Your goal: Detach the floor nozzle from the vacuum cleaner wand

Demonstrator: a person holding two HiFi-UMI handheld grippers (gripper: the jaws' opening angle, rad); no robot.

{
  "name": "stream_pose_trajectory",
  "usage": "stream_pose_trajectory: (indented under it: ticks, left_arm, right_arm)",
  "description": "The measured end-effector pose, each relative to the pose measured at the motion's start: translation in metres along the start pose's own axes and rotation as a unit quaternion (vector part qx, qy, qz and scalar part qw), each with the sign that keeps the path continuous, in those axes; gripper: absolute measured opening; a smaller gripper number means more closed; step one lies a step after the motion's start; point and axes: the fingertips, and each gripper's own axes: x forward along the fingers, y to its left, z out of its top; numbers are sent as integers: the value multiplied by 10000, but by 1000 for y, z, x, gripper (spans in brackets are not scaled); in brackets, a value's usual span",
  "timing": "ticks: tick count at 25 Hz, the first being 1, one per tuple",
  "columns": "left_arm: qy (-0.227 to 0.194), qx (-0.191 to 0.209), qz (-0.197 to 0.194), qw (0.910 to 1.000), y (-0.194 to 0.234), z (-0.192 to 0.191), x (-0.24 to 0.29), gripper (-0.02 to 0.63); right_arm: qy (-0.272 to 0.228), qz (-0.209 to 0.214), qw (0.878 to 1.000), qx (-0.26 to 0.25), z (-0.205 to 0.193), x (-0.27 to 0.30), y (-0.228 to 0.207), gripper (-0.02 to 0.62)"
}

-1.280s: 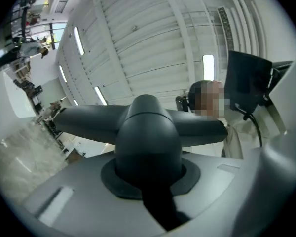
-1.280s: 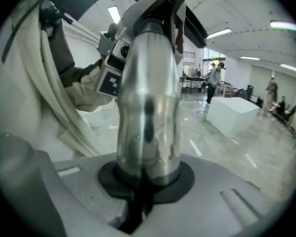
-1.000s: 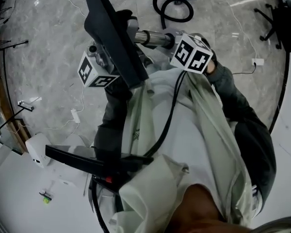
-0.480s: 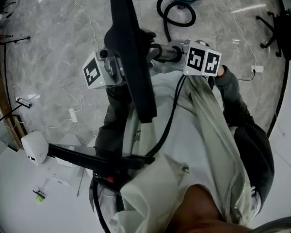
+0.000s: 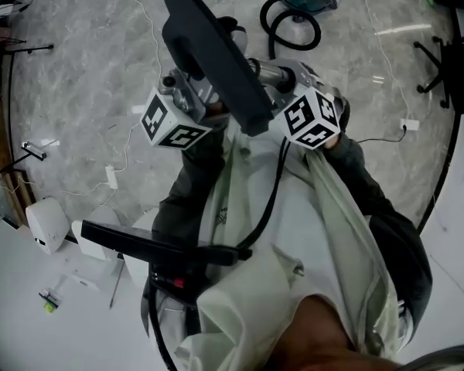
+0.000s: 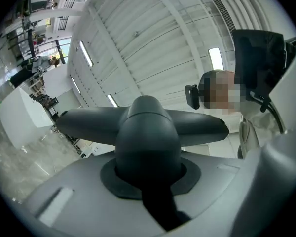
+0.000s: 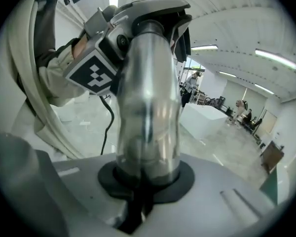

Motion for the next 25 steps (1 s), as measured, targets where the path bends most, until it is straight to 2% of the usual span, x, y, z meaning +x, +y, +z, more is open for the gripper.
stream_pose_trajectory:
  ticks: [1, 3, 4, 6, 7, 8, 10, 12, 13, 15, 17, 18, 20, 22, 23, 25]
  left_arm:
    - [38, 2, -93, 9999, -3, 0, 0, 75]
    - [95, -2, -633, 9979, -19, 0, -2, 77]
    - [131, 0, -1071, 9942, -32, -1, -4, 77]
    - [208, 23, -1975, 9801, -57, -6, -8, 77]
    - [219, 54, -2282, 9734, -66, -7, -9, 77]
    - [202, 93, -2434, 9697, -70, -8, -10, 77]
    - [125, 183, -2309, 9727, -65, -7, -9, 77]
    - [31, 233, -1833, 9828, -50, -2, -7, 75]
    - [-28, 225, -1506, 9883, -40, 2, -5, 75]
    - [-143, 135, -660, 9976, -14, 8, -3, 75]
    - [-158, 6, 174, 9997, 11, 9, -5, 77]
    - [-119, -35, 423, 9990, 19, 7, -6, 77]
    - [-6, -85, 510, 9987, 21, 1, -7, 77]
    - [92, -129, 240, 9996, 13, -4, -8, 77]
    - [120, -136, -19, 9998, 6, -6, -9, 77]
    - [153, -112, -827, 9964, -17, -10, -10, 77]
  right_arm:
    - [-37, 164, 9999, 20, 1, 0, 5, 40]
    - [-201, 965, 9951, -14, 3, -3, 24, 40]
    - [-324, 1527, 9877, -72, 4, -7, 35, 40]
    - [-523, 2566, 9649, -218, 5, -19, 54, 41]
    - [-561, 2903, 9549, -285, 4, -24, 58, 43]
    - [-564, 3070, 9494, -336, 3, -26, 59, 43]
    - [-547, 2933, 9538, -344, 4, -22, 52, 43]
    - [-533, 2319, 9710, -241, 9, -12, 38, 43]
    - [-482, 1848, 9814, -185, 11, -7, 29, 43]
    - [-204, 632, 9977, -135, 12, 1, 6, 41]
    - [75, -352, 9993, -113, 9, 6, -10, 40]
    - [133, -552, 9984, -80, 7, 9, -12, 40]
    - [124, -447, 9989, 6, 3, 12, -7, 40]
    - [38, 133, 9999, 53, 0, 12, 8, 40]
    - [-19, 541, 9985, 50, -1, 11, 18, 40]
    - [-188, 1489, 9887, -20, -2, 3, 37, 41]
